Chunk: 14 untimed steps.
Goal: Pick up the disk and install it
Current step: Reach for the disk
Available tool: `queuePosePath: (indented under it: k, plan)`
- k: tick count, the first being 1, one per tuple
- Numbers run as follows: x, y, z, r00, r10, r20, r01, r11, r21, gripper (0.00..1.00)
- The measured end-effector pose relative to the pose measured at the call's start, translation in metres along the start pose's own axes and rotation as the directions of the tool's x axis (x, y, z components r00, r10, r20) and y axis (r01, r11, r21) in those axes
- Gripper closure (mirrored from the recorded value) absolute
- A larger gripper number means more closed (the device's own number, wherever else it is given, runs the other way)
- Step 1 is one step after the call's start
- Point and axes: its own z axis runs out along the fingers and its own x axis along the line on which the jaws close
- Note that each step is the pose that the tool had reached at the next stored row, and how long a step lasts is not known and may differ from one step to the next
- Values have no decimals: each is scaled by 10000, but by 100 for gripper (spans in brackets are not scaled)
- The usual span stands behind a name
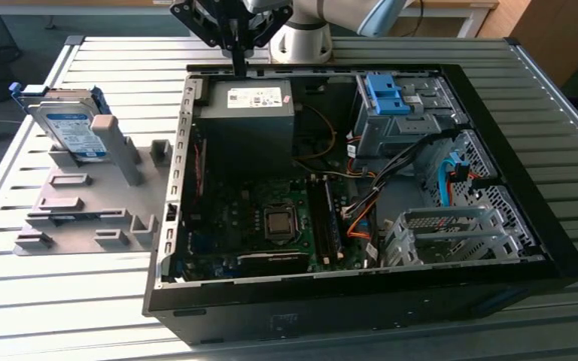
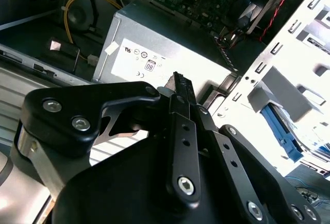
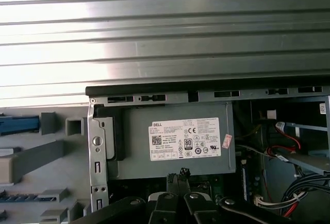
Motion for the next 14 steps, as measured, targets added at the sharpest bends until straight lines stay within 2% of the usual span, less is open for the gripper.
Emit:
queuePosePath:
  k: [8,14]
  plan:
    - [18,15,0,10000,-1,0,1,10000,0,89]
    - [76,39,0,10000,-2,1,2,10000,-1,89]
